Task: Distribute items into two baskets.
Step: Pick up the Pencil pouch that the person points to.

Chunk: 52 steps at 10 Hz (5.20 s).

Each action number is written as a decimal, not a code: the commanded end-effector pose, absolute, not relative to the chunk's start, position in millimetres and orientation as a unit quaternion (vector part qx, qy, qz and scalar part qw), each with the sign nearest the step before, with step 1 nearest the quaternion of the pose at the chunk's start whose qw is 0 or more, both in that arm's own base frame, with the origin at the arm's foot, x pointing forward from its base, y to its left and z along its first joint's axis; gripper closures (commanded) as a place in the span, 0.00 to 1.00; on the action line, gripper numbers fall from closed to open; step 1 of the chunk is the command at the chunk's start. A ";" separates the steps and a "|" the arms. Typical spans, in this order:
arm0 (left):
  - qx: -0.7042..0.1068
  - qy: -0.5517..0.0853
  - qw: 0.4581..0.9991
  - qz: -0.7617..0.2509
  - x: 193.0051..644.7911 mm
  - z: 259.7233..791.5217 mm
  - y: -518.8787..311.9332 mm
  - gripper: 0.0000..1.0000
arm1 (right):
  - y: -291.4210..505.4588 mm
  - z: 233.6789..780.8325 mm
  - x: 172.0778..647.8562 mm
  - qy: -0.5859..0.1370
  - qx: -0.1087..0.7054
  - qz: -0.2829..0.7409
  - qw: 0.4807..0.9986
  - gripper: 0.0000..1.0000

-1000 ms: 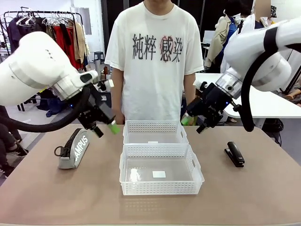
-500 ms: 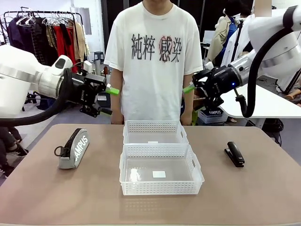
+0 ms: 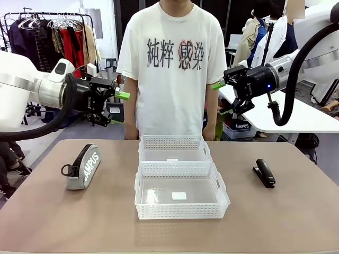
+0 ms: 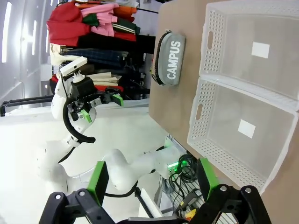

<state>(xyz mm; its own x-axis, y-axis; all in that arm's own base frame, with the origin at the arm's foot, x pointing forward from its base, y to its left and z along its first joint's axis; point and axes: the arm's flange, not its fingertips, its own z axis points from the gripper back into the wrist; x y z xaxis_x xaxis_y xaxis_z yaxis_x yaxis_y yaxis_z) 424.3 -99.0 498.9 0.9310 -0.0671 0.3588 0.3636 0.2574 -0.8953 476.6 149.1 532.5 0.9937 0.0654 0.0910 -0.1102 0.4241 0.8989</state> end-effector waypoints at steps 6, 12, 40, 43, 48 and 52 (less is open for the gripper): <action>-0.657 -0.071 0.749 -0.053 425.8 540.2 -62.2 0.00 | 121.5 591.8 476.6 -0.012 0.605 0.021 0.796 0.00; -0.690 -0.107 0.715 -0.024 438.7 594.1 -48.2 0.00 | 95.0 642.9 490.7 -0.010 0.646 -0.007 0.763 0.00; -0.692 -0.128 0.709 -0.030 454.3 622.7 -36.9 0.00 | 45.3 643.4 515.4 0.011 0.679 0.014 0.734 0.00; -0.692 -0.128 0.709 -0.030 454.3 622.7 -36.9 0.00 | 45.3 643.4 515.4 0.011 0.679 0.014 0.734 0.00; -0.692 -0.128 0.709 -0.030 454.3 622.7 -36.9 0.00 | 45.3 643.4 515.4 0.011 0.679 0.014 0.734 0.00; -0.577 -0.093 0.810 -0.054 454.4 648.7 -32.3 0.00 | 45.3 643.4 515.4 0.011 0.679 0.014 0.734 0.00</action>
<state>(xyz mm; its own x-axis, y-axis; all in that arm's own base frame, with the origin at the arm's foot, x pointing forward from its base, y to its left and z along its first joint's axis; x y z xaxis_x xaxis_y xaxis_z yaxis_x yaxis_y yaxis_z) 453.0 -40.2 628.7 0.9682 0.0848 0.2355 0.2182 0.1752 -0.9601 516.4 45.0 641.7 0.9994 0.0352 0.0000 -0.0028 0.0783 0.9969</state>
